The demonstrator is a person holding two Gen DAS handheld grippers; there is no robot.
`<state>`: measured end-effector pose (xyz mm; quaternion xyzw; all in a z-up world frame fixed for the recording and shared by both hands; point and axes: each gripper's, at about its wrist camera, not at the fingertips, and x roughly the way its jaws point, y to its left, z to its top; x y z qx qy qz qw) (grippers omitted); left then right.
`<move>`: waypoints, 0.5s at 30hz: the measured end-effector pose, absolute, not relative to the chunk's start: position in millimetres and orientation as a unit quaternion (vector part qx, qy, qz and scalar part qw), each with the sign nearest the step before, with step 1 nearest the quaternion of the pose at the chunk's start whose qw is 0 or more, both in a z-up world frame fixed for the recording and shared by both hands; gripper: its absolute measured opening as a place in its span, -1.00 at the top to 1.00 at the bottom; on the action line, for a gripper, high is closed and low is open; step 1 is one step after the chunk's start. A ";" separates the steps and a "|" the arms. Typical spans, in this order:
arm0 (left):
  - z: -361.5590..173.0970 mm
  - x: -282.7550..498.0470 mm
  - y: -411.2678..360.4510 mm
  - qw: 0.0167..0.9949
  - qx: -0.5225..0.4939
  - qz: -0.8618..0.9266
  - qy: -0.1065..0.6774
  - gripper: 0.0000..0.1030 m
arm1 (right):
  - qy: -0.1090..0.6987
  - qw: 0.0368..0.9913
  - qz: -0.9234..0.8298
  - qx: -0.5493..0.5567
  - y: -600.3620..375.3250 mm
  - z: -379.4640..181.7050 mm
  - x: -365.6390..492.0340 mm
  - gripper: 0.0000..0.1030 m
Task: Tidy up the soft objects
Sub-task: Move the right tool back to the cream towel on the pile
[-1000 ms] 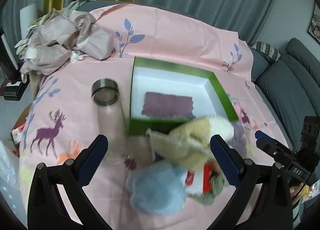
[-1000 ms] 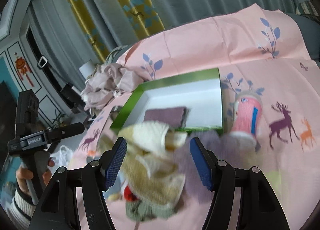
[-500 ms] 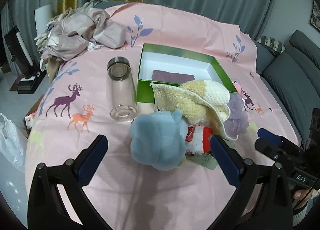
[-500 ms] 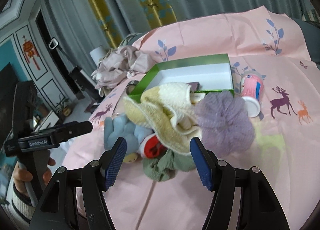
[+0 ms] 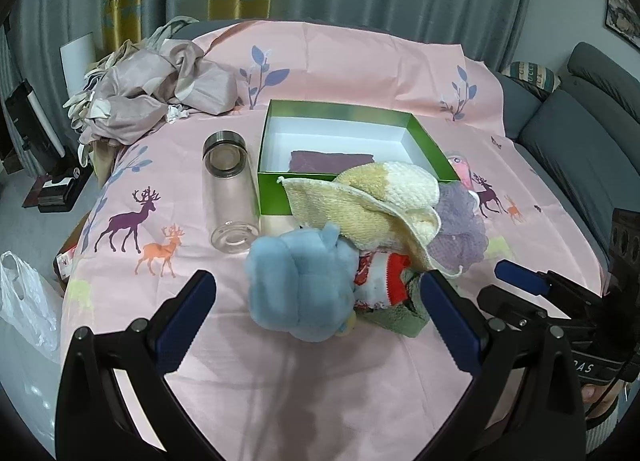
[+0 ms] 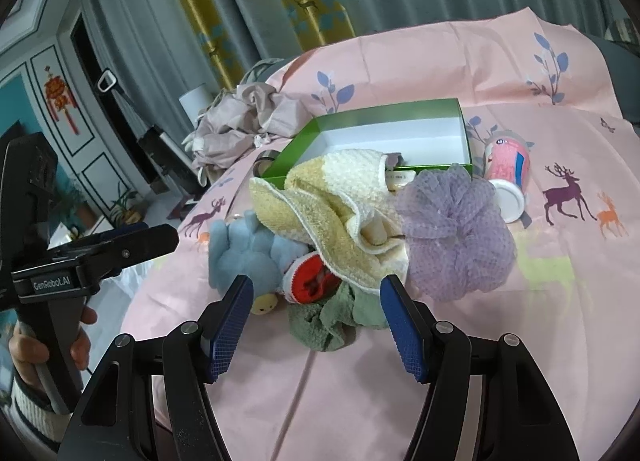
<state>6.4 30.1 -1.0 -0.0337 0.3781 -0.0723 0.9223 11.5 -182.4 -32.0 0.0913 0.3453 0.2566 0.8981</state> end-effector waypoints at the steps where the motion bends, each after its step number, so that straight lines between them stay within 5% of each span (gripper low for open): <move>1: -1.8 6.9 28.0 0.922 -0.033 -0.073 0.380 -0.98 | 0.345 0.898 0.256 0.091 -182.4 -32.1 11.9 -0.30; 15: -15.8 25.9 40.3 0.900 -0.105 -0.120 0.407 -0.98 | 0.349 0.898 0.254 0.088 -183.3 -43.9 20.5 -0.30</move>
